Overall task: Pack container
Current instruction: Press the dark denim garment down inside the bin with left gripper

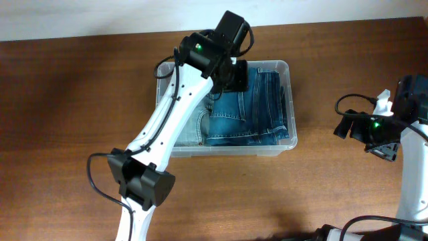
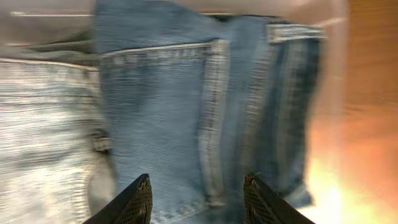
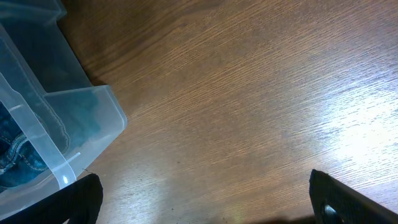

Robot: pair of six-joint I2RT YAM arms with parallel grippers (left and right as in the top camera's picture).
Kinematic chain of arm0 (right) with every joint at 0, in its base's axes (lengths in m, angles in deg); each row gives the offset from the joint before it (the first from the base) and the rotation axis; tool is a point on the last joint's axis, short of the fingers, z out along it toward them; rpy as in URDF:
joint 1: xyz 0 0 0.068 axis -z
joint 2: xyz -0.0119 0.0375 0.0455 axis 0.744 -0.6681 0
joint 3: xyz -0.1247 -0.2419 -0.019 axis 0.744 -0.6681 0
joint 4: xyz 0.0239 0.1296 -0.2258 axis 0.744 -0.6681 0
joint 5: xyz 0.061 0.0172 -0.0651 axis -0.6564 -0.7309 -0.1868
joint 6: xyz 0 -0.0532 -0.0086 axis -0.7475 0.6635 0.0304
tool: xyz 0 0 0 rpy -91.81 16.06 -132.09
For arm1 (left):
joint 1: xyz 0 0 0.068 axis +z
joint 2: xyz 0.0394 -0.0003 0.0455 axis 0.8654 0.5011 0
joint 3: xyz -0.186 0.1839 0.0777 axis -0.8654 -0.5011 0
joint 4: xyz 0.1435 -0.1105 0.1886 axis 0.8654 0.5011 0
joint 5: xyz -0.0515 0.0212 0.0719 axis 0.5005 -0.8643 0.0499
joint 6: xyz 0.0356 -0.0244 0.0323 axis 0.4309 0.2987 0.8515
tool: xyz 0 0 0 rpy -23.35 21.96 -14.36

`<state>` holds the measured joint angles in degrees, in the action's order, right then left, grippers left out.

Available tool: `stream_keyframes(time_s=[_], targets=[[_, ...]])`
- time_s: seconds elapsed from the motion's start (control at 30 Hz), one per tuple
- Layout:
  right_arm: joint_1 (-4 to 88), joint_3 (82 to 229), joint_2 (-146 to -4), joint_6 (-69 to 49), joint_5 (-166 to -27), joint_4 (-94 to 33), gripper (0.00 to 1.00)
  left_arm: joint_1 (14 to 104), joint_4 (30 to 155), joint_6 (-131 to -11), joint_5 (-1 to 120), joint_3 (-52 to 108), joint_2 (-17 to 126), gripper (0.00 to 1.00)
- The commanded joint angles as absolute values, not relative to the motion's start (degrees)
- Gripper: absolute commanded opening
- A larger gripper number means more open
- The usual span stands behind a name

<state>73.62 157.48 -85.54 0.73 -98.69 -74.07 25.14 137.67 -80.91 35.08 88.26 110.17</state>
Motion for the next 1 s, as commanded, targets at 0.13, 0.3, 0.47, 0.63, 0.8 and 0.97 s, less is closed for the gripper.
stream_keyframes(time_s=[0.13,0.3,0.47,0.63,0.8,0.97], targets=[[73.97,157.46,-85.58,0.39,-98.53,-74.05,0.98,25.84,134.65,-78.03,28.48,78.68,108.55,0.48],[73.97,157.46,-85.58,0.39,-98.53,-74.05,0.98,25.84,129.03,-78.07,28.48,70.18,108.55,0.48],[73.97,157.46,-85.58,0.39,-98.53,-74.05,0.98,26.23,127.22,-78.01,27.69,66.33,108.55,0.48],[73.97,157.46,-85.58,0.39,-98.53,-74.05,0.98,26.71,127.4,-75.12,25.62,68.39,107.83,0.47],[73.97,157.46,-85.58,0.39,-98.53,-74.05,0.98,26.71,129.08,-74.49,25.64,73.72,106.28,0.47],[73.97,157.46,-85.58,0.39,-98.53,-74.05,0.98,26.71,129.84,-73.09,25.59,78.24,104.05,0.47]])
